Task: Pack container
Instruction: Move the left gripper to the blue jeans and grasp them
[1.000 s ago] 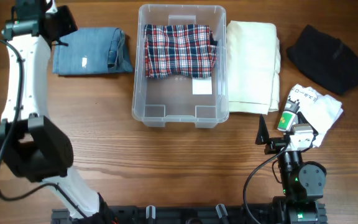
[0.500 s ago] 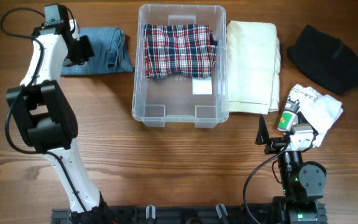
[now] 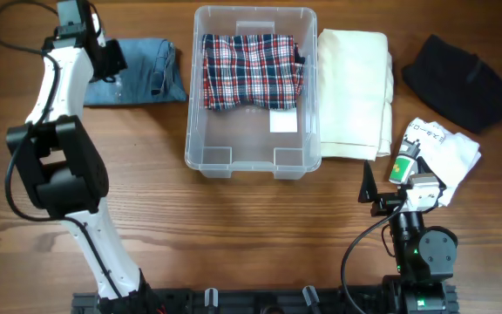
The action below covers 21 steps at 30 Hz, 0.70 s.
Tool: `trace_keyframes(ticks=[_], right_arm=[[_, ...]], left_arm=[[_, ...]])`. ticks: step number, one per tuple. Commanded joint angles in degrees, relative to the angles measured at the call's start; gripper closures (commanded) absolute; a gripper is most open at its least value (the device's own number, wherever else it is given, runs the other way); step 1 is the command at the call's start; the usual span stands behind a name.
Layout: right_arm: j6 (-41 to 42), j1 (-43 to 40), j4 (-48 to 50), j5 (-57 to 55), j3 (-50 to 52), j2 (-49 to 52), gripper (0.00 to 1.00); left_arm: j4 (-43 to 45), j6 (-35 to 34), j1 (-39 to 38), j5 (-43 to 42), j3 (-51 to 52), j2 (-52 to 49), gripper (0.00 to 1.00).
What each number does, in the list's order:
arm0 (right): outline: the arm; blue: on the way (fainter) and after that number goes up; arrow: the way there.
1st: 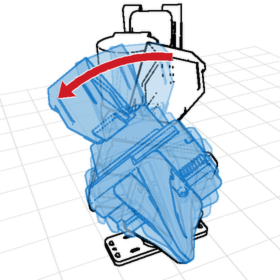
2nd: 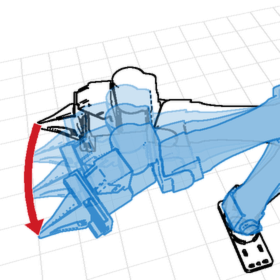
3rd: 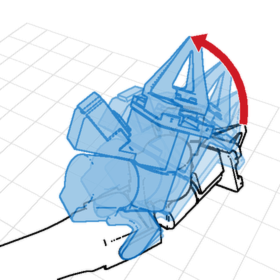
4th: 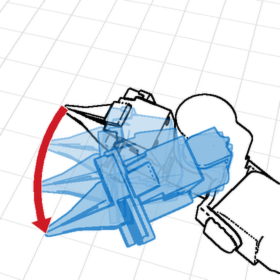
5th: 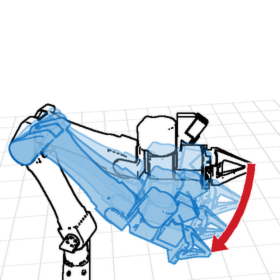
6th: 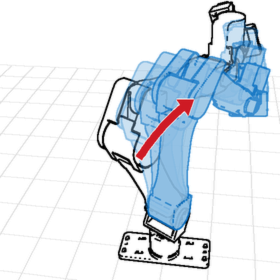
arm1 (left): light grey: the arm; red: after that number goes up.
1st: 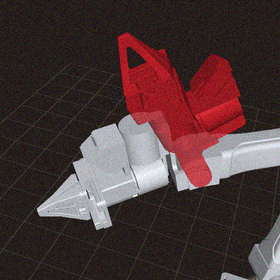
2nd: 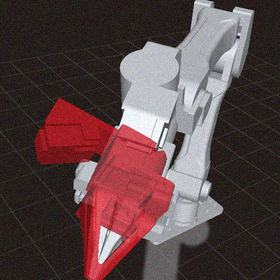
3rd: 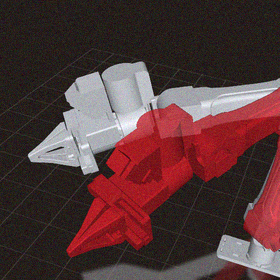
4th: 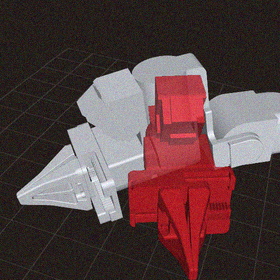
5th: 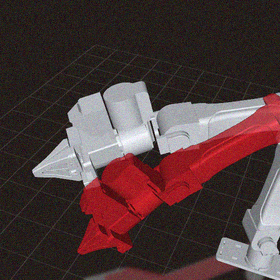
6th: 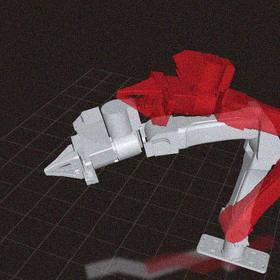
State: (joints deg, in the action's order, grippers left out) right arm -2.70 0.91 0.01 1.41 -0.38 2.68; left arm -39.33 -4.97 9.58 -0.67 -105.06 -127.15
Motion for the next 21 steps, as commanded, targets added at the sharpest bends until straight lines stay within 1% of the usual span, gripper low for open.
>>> trace_keyframes(ticks=[1,4,7,15,21], right_arm=[[-0.3,-0.2,0.3,-0.5,0.1,-0.2,0.00],[-0.3,-0.2,0.3,-0.5,0.1,-0.2,0.00],[-0.3,-0.2,0.3,-0.5,0.1,-0.2,0.00],[-0.3,-0.2,0.3,-0.5,0.1,-0.2,0.00],[-0.3,-0.2,0.3,-0.5,0.1,-0.2,0.00]], left_arm=[[1.4,3.4,0.0,0.7,-0.2,1.5,0.96],[2.6,7.7,0.1,0.8,-0.1,0.0,0.96],[3.5,10.3,0.7,0.8,0.0,-1.3,0.96],[3.8,10.8,3.4,0.7,0.0,-5.9,0.96],[-0.3,10.5,3.7,0.7,0.2,-7.2,0.96]])
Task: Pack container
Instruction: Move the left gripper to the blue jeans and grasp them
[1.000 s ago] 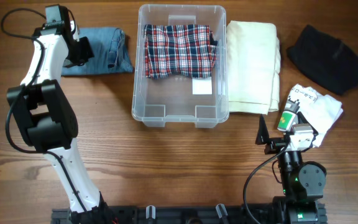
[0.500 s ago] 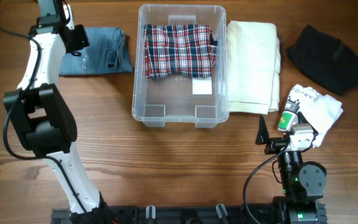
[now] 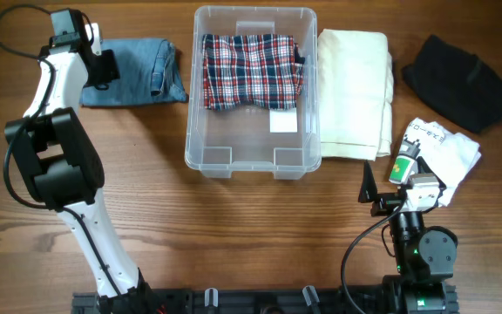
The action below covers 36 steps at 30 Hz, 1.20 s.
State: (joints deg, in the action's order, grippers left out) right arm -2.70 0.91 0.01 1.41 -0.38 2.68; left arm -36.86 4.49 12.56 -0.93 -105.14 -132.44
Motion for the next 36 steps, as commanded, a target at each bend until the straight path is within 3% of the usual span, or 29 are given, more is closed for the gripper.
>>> trace_keyframes(ticks=[1,8,17,24,32,35,36], right_arm=[[-0.3,-0.2,0.3,-0.5,0.1,-0.2,0.00],[-0.3,-0.2,0.3,-0.5,0.1,-0.2,0.00],[-0.3,-0.2,0.3,-0.5,0.1,-0.2,0.00],[-0.3,-0.2,0.3,-0.5,0.1,-0.2,0.00],[-0.3,-0.2,0.3,-0.5,0.1,-0.2,0.00],[-0.3,-0.2,0.3,-0.5,0.1,-0.2,0.00],[-0.3,-0.2,0.3,-0.5,0.1,-0.2,0.00]], left_arm=[[-3.8,1.0,0.6,1.0,0.3,-1.9,0.96],[-11.8,-5.4,0.4,-3.0,0.3,-1.9,0.96],[-18.6,-5.4,0.3,-25.8,0.3,-1.9,0.96],[-18.1,-7.2,1.0,-26.3,-0.9,1.4,0.96],[-15.1,-18.9,4.2,-22.4,-1.3,11.8,0.95],[-16.4,-20.3,5.0,-17.1,-1.3,12.2,0.83],[-17.1,-20.3,5.2,-15.5,-1.2,12.1,0.67]])
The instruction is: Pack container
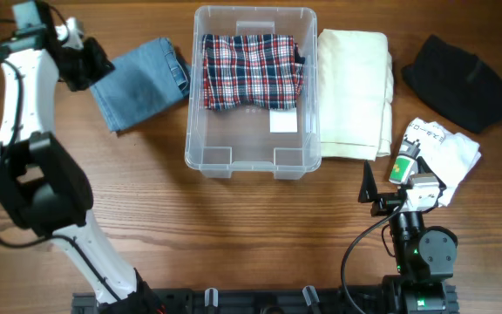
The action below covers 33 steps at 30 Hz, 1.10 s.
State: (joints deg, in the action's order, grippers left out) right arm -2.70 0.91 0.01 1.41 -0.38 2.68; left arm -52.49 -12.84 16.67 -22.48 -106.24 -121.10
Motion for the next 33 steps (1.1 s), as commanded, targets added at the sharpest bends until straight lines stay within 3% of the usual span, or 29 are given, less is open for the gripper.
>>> trace_keyframes(ticks=[1,2,4,5,14,21,33], right_arm=[[-0.3,-0.2,0.3,-0.5,0.1,-0.2,0.00],[-0.3,-0.2,0.3,-0.5,0.1,-0.2,0.00],[-0.3,-0.2,0.3,-0.5,0.1,-0.2,0.00],[-0.3,-0.2,0.3,-0.5,0.1,-0.2,0.00],[-0.3,-0.2,0.3,-0.5,0.1,-0.2,0.00],[-0.3,-0.2,0.3,-0.5,0.1,-0.2,0.00],[-0.3,-0.2,0.3,-0.5,0.1,-0.2,0.00]], left_arm=[[-1.9,-2.9,1.4,6.7,-0.1,0.6,0.46],[-2.5,-2.9,1.6,6.7,0.0,0.3,0.22],[-2.6,-2.8,2.2,7.0,0.5,0.1,0.03],[-2.2,-2.8,2.6,7.0,1.3,-0.2,0.00],[5.4,-2.9,3.8,8.0,11.4,-1.0,0.00],[17.3,-2.9,3.3,8.0,20.3,-1.0,0.00],[24.5,-2.9,0.2,8.0,21.7,-1.0,0.10]])
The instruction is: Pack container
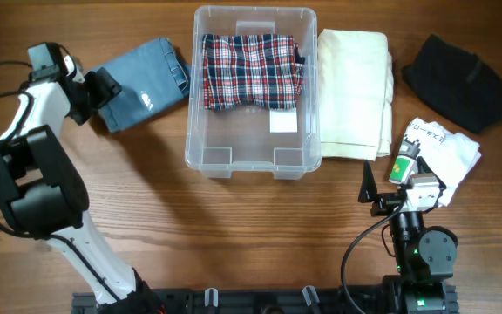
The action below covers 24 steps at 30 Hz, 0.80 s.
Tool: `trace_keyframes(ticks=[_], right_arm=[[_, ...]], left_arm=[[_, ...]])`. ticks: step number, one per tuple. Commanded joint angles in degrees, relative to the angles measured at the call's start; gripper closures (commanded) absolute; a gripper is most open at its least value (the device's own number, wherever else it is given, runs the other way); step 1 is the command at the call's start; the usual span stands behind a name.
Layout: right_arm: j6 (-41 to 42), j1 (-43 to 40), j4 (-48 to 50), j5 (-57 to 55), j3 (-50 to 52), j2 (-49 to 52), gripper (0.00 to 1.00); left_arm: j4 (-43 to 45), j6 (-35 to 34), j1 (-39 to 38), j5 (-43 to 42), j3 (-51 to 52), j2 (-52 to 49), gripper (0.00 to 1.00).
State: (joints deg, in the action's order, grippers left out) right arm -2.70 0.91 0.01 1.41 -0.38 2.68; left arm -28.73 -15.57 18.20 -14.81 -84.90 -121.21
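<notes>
A clear plastic container [253, 164] stands at the middle back with a red plaid cloth [251, 70] folded inside it. To its left lie folded blue jeans [146, 83], turned at a slant. My left gripper [105, 90] sits on their left end and looks shut on the denim. Right of the container lies a folded cream cloth [354, 87]. Further right are a black garment [456, 83] and a white printed cloth [447, 150]. My right gripper [371, 190] rests at the front right, fingers together, holding nothing.
The right arm's base [421, 253] stands at the front edge, with cables around it. The left arm [33, 183] runs along the table's left side. Bare wood lies in front of the container.
My left gripper has moved down and slightly right along the jeans' left end. The jeans have shifted a little with it and stay slanted. The right arm has not moved.
My left gripper first hovered at the left end of the jeans, which lay square beside the container. Then it stood slightly further left on that end. Later the jeans were swung to a slant, and now they are pulled a little further.
</notes>
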Motion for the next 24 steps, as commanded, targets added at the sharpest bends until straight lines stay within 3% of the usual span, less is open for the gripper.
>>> trace_keyframes(ticks=[1,6,16,20,24], right_arm=[[-0.3,-0.2,0.3,-0.5,0.1,-0.2,0.00],[-0.3,-0.2,0.3,-0.5,0.1,-0.2,0.00],[-0.3,-0.2,0.3,-0.5,0.1,-0.2,0.00],[-0.3,-0.2,0.3,-0.5,0.1,-0.2,0.00],[-0.3,-0.2,0.3,-0.5,0.1,-0.2,0.00]], left_arm=[[0.7,-0.2,-1.5,0.9,0.4,-0.9,0.09],[0.7,-0.3,-2.3,6.9,0.4,-0.9,0.06],[1.9,-0.4,-2.3,7.0,0.4,-1.2,0.06],[3.3,-5.0,-2.3,7.0,0.5,-2.4,0.06],[4.1,-5.1,-2.6,6.8,0.5,-3.2,0.07]])
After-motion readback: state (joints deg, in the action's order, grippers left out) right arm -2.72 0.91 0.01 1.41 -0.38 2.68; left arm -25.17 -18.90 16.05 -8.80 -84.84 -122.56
